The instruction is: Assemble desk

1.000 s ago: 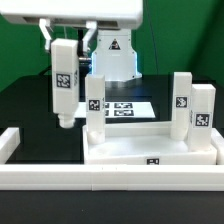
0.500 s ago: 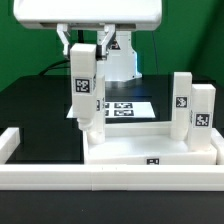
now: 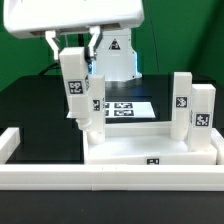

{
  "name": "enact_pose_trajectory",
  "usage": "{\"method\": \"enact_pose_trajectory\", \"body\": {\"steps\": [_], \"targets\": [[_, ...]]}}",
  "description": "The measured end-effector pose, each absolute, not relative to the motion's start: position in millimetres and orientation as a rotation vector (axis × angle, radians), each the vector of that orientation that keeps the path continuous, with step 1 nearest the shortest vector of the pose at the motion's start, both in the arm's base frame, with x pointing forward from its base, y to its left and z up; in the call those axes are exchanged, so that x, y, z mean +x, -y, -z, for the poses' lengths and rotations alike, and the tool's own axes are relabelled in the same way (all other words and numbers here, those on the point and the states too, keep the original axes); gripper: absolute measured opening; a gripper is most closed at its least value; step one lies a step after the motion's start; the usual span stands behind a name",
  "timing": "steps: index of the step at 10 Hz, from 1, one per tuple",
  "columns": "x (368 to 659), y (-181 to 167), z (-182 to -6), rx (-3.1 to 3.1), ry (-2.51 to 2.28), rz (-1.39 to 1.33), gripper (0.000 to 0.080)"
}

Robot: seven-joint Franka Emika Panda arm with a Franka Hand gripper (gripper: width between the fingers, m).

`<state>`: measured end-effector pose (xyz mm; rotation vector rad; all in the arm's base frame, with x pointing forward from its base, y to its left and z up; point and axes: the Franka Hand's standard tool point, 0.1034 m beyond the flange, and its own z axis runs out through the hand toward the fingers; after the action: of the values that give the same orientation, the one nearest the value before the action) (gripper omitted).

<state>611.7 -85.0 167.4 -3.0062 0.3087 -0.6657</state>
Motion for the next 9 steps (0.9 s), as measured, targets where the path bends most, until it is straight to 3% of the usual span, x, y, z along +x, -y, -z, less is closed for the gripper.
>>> {"method": "enact_pose_trajectory", "body": {"steps": [4, 9], "targets": [[628.6, 68.0, -145.4, -3.054, -0.323, 0.728, 0.0291], [623.5, 65.9, -161.0, -3.041, -0.334, 0.795, 0.0291]]}}
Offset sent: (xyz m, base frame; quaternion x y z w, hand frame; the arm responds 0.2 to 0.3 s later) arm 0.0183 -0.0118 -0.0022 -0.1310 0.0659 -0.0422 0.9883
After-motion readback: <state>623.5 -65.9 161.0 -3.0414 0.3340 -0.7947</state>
